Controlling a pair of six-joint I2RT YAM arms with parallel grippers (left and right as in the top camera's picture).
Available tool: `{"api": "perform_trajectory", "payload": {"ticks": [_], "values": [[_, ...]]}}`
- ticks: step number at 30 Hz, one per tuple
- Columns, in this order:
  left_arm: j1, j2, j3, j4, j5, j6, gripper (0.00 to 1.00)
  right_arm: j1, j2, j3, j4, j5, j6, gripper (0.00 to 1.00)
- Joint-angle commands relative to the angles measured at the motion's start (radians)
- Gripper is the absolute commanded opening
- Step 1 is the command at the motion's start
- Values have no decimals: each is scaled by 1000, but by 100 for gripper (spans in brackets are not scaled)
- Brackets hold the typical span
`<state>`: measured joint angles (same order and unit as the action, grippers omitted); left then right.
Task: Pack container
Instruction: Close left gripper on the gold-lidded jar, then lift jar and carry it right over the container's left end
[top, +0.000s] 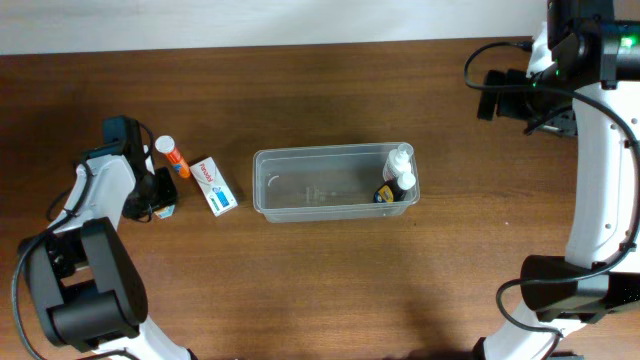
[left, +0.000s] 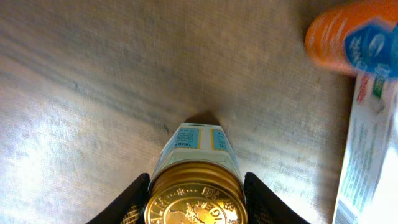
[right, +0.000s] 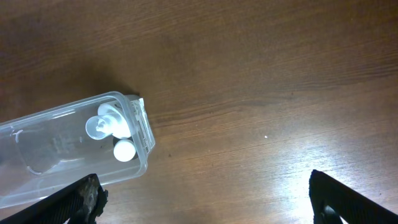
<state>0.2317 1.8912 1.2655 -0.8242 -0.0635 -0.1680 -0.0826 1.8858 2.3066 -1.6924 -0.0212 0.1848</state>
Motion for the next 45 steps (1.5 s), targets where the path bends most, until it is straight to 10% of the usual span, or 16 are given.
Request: {"api": "perform_trajectory", "payload": {"ticks": [1, 27, 45], "values": [[7, 8, 11, -47, 19, 11, 23, -3, 2, 7, -3, -5, 6, 98], [-20, -293, 202, -366, 19, 6, 20, -3, 2, 7, -3, -5, 6, 98], [-484, -444, 262, -320, 14, -63, 19, -3, 2, 7, -3, -5, 6, 98]]}}
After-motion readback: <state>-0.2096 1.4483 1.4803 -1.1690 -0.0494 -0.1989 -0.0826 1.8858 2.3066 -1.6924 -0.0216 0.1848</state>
